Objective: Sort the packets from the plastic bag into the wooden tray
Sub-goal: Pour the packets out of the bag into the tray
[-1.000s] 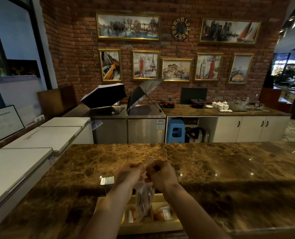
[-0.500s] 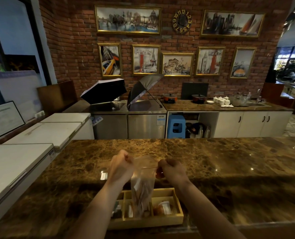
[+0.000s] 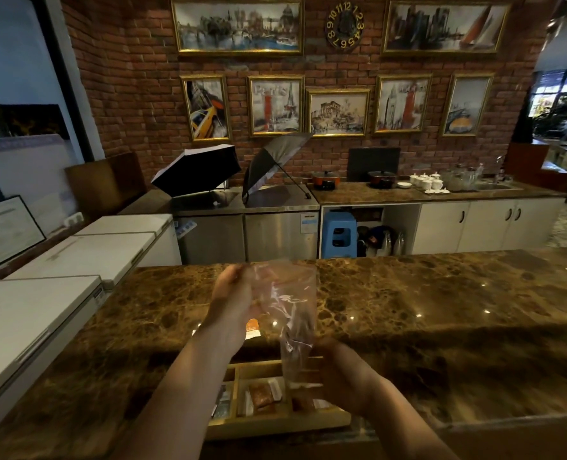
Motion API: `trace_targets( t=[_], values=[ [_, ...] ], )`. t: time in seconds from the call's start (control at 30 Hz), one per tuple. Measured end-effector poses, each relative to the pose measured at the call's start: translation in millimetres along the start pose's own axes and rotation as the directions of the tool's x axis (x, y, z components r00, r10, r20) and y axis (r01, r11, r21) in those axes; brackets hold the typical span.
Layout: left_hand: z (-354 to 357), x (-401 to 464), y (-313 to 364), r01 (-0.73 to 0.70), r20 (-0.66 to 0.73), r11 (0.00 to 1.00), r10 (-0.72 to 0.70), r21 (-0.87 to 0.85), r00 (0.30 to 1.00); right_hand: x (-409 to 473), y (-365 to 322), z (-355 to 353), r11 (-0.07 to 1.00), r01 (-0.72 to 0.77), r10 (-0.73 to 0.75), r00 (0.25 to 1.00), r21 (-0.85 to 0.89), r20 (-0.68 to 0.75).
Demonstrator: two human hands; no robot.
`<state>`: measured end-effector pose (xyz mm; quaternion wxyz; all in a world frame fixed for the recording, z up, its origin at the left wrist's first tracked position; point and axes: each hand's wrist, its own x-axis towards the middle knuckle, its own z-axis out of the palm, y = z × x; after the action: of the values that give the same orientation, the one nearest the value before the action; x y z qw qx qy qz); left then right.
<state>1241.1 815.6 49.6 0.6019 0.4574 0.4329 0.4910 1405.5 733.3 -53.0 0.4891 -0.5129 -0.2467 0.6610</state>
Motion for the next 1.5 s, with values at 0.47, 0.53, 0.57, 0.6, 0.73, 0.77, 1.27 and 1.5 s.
trace_targets(
  t=[0.47, 0.53, 0.57, 0.6, 0.73, 0.77, 1.27, 1.5],
  values=[
    [-53.0, 18.1, -47.4, 0.143, -0.004, 0.980, -0.145, -0.140, 0.989, 11.2, 2.4, -4.6, 0.956, 0.134, -0.148, 0.988, 0.262, 0.036],
    [-57.7, 17.7, -54.7, 0.171, -0.012, 0.978, -0.174, -0.116, 0.985, 14.7, 2.7, -6.5, 0.953, 0.149, -0.163, 0.986, 0.262, 0.032],
    [-59.9, 17.8, -58.0, 0.186, -0.006, 0.977, -0.187, -0.101, 0.982, 17.8, 3.7, -7.8, 0.954, 0.158, -0.168, 0.986, 0.254, 0.016],
    [-62.6, 18.2, -61.0, 0.200, -0.001, 0.976, -0.201, -0.085, 0.980, 20.1, 4.1, -8.5, 0.956, 0.171, -0.173, 0.985, 0.240, -0.013],
    [-69.7, 22.1, -69.0, 0.250, -0.027, 0.968, -0.250, 0.015, 0.968, 24.1, 1.5, -12.5, 0.966, 0.220, -0.203, 0.971, 0.135, -0.126],
    [-71.1, 24.0, -70.3, 0.246, -0.044, 0.966, -0.243, 0.074, 0.969, 23.1, -0.6, -12.0, 0.966, 0.238, -0.223, 0.964, 0.097, -0.144],
    [-34.4, 42.3, -90.8, -0.303, 0.414, 0.616, -0.042, 0.727, 0.909, 23.6, -6.6, 14.5, 0.275, 0.265, -0.675, 0.737, -0.924, 0.011],
    [-53.8, 51.1, -98.6, -0.355, 0.419, 0.580, 0.026, 0.733, 0.908, 25.5, -12.2, 17.5, 0.083, 0.226, -0.605, 0.785, -0.971, 0.131]
  ],
)
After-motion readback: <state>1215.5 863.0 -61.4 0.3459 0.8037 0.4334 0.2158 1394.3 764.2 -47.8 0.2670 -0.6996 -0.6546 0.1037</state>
